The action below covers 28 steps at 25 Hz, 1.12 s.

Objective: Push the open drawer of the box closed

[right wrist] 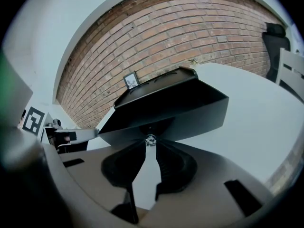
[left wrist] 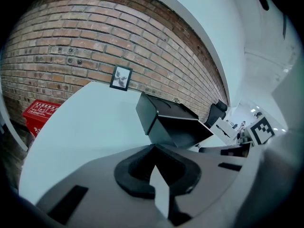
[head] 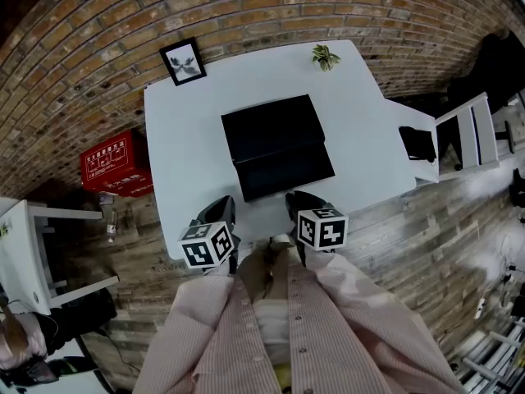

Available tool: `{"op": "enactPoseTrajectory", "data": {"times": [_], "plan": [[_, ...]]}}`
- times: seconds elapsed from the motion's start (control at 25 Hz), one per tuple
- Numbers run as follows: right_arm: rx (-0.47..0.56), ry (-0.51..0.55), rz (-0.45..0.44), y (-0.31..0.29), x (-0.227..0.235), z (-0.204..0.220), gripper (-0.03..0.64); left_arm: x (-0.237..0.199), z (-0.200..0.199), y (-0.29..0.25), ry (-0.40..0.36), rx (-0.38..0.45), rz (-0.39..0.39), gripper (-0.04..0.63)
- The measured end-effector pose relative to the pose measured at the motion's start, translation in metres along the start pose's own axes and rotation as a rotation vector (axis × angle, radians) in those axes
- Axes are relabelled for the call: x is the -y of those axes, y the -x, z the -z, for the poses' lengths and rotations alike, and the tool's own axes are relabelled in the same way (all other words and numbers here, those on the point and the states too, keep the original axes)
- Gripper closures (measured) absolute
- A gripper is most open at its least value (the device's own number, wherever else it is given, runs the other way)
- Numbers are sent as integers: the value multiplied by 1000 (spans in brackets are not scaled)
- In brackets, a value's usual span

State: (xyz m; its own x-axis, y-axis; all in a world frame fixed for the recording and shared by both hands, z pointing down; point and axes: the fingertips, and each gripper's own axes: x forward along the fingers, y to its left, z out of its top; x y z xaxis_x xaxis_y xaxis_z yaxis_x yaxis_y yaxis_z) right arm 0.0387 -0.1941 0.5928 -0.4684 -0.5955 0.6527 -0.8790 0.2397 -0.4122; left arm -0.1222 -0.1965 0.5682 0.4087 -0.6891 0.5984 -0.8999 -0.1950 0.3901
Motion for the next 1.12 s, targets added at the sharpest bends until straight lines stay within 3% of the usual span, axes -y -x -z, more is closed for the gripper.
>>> {"op": "enactPoseTrajectory", "data": {"times": [1.12], "plan": [[-2,12,-11,-27,2,-29,545,-15,-27,-17,-21,10,-19,600]]}}
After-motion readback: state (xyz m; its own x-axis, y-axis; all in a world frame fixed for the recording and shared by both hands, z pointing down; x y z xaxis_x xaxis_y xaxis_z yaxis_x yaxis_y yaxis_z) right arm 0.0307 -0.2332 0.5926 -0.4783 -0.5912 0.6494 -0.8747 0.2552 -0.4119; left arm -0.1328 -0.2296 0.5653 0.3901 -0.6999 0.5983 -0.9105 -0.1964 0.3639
